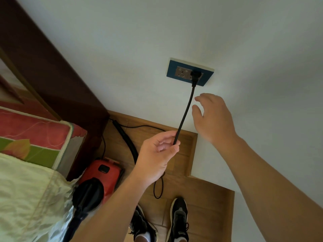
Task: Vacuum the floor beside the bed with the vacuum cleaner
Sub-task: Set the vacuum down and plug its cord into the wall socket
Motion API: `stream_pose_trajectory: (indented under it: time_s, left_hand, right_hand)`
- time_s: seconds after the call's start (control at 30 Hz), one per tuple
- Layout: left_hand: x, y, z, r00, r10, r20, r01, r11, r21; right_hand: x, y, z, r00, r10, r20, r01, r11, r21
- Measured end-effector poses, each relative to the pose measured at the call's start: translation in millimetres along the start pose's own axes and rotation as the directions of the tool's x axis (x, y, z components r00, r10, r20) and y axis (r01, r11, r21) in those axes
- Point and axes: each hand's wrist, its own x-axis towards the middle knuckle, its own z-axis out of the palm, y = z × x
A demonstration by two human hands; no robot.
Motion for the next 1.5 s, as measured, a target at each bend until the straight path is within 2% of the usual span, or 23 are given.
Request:
stream_pose_trajectory:
  time_s: [0.17,0.37,0.53,0.67,0.8,1.07,1.2,1.33,1.5]
  left_hand:
    - [-3,-6,6,0.997,-0.019,-0.076,0.024,0.997,0.067]
    - [-9,-6,17,0.985,-0.006,-0.170,0.029,0.991,0.131]
    - [-16,0,18,0.976,-0.004,-0.218,0.071,0.952,0.296]
    - [-27,11,22,0.985,-0.038,-0.166,0.109,0.890,0.442]
    - [-34,14,23,0.986,-0.072,-0.152,0.140,0.855,0.500]
    - [-40,11,-4,0.975,0.011,-0.222,0.140,0.745,0.652]
    - [-46,10,-29,0.974,0.042,-0.221,0.150,0.613,0.776]
    - [-57,13,-52,0.973,0.070,-0.220,0.176,0.391,0.903]
    - [-73,14,-80,0.950,0.119,-0.288,0.260,0.206,0.943]
  right_hand:
    - [-7,10,6,0.992,0.047,0.116,-0.024,0.981,-0.194]
    - [-22,15,7,0.988,0.042,0.149,0.000,0.962,-0.272]
    - [-37,13,1,0.984,0.015,0.175,0.029,0.968,-0.249]
    - [-40,7,-5,0.981,-0.010,0.193,0.056,0.971,-0.234]
    - [-44,3,-7,0.978,-0.049,0.203,0.094,0.971,-0.219]
    - [-54,-11,-1,0.967,-0.108,0.233,0.155,0.968,-0.195]
    - [-61,-24,11,0.957,-0.140,0.254,0.191,0.963,-0.190]
    - [-69,-37,20,0.953,-0.156,0.262,0.210,0.958,-0.196]
    - [-77,-58,30,0.942,-0.193,0.276,0.248,0.951,-0.184]
